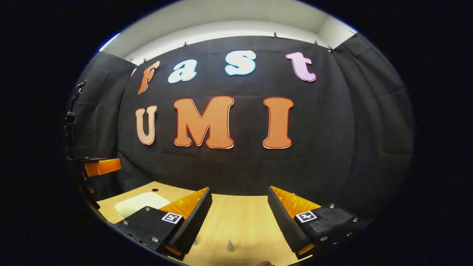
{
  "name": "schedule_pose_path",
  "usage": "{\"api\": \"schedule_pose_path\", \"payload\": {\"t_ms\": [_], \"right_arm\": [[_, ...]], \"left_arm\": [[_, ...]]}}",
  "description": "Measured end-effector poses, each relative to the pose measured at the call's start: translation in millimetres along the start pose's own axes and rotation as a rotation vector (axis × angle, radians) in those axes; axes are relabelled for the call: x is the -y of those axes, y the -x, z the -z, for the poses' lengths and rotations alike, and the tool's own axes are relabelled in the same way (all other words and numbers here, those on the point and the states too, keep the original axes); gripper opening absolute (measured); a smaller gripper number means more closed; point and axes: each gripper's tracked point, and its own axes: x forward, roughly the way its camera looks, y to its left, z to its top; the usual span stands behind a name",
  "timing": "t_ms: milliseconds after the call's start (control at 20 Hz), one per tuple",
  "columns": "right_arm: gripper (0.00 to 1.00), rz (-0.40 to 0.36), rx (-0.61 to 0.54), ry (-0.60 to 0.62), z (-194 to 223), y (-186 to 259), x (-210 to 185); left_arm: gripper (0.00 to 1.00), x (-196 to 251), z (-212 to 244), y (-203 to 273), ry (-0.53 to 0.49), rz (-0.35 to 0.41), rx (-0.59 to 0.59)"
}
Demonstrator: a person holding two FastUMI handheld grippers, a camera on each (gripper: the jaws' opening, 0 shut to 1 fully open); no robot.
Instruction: First open the suitcase, pack the skin care products into it, and then close the suitcase.
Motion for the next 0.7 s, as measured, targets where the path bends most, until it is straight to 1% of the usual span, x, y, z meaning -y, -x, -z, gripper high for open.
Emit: {"api": "schedule_pose_path", "payload": {"t_ms": [100, 150, 200, 250, 350, 450, 600, 700], "right_arm": [[0.96, -0.045, -0.005, 0.001, 3.7, -4.6, -0.1], [0.96, -0.058, -0.005, 0.013, 4.9, -5.8, 0.2], [0.95, -0.067, 0.005, 0.029, 4.4, -7.2, 0.2], [0.95, -0.077, 0.021, 0.048, 1.7, -8.0, -1.2], [0.95, -0.114, 0.031, 0.065, 0.6, -11.4, -12.3], [0.96, -0.147, 0.019, 0.049, 2.6, -12.5, -24.4], [0.95, -0.14, -0.011, 0.01, 8.4, -15.1, -36.4], [0.96, -0.104, -0.038, 0.001, 13.2, -16.3, -41.3]], "left_arm": [[0.98, 1.9, 7.8, 5.7, 0.005, -0.037, -0.015], [0.94, 4.5, 11.1, 9.3, 0.01, -0.05, -0.021], [0.97, 7.6, 12.8, 14.3, 0.014, -0.062, -0.025], [0.97, 8.5, 15.5, 19.3, 0.012, -0.073, -0.031], [0.98, 9.9, 17.0, 26.7, -0.004, -0.087, -0.039], [0.97, 10.1, 14.1, 29.1, -0.009, -0.082, -0.04], [0.97, 4.5, 9.6, 21.3, -0.003, -0.059, -0.034], [0.97, 2.3, 13.4, 12.3, -0.008, -0.025, -0.049]]}}
